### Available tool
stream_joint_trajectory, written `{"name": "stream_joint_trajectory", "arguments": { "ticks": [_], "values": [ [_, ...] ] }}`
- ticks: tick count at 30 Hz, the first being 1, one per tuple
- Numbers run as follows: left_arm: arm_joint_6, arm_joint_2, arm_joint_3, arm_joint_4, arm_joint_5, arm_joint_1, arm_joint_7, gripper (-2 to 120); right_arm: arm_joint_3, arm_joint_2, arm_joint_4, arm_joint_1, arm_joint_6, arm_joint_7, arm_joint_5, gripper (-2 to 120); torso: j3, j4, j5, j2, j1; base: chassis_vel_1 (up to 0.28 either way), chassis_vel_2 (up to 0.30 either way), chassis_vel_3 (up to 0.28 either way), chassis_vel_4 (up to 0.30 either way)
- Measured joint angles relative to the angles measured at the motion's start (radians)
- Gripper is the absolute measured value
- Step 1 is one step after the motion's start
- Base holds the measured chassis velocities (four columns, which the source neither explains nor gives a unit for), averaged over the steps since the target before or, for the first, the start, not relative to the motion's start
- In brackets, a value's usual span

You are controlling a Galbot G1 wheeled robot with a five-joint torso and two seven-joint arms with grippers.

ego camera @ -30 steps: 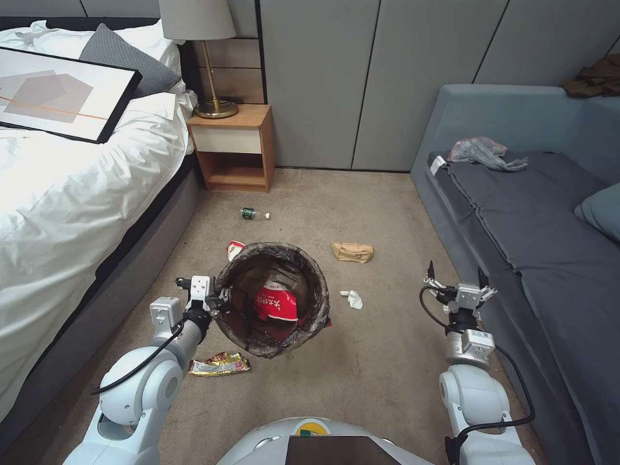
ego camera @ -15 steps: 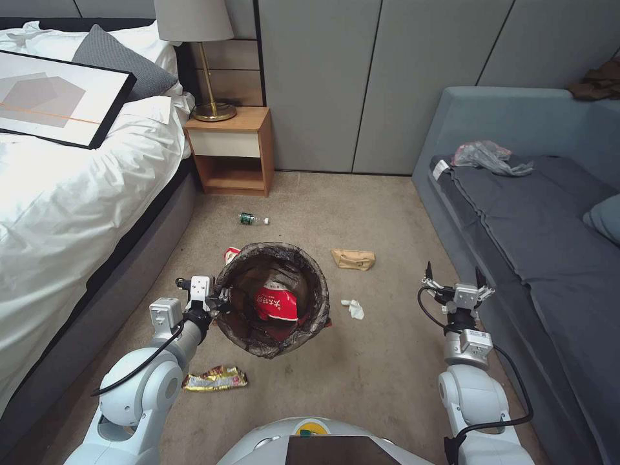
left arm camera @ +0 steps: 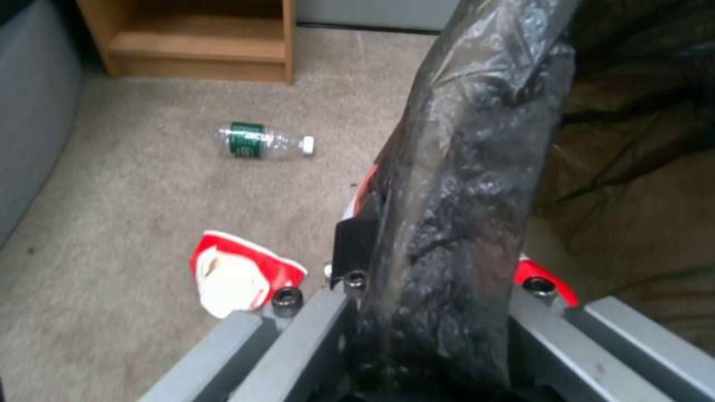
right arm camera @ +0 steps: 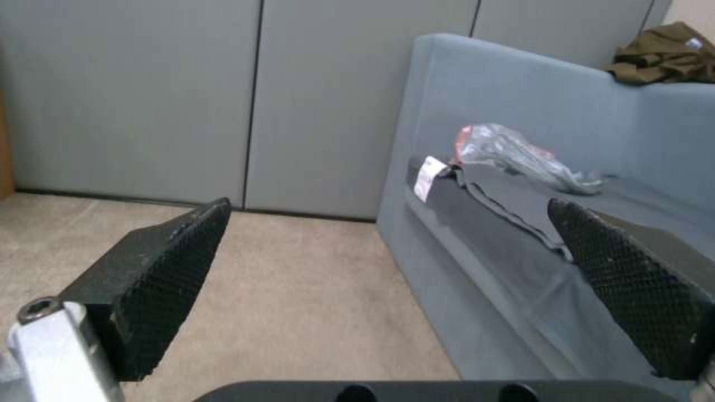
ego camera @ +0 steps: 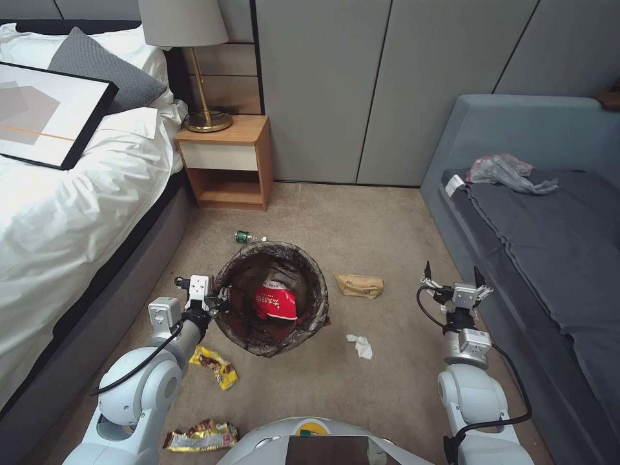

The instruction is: Pick up the trash bin, then pick up the garbage from the floor and place it into the trash bin.

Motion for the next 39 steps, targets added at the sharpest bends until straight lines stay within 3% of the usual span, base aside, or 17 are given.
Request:
{"name": "stream_joint_trajectory", "arguments": {
  "ticks": [16, 39],
  "values": [
    [0.0, 0.0, 0.0, 0.0, 0.0, 0.0, 0.0, 0, -0.001, 0.0, 0.0, 0.001, 0.001, 0.001, 0.001, 100, 0.0, 0.0004, -0.0001, 0.0, 0.0, -0.177, 0.172, 0.176, -0.172],
    [0.002, 0.0, 0.0, 0.0, 0.0, 0.0, 0.0, 0, 0.0, 0.0, 0.0, 0.0, 0.001, 0.001, 0.001, 100, 0.0, 0.0001, -0.0001, 0.0, 0.0, -0.006, 0.007, 0.003, -0.003]
  ]
}}
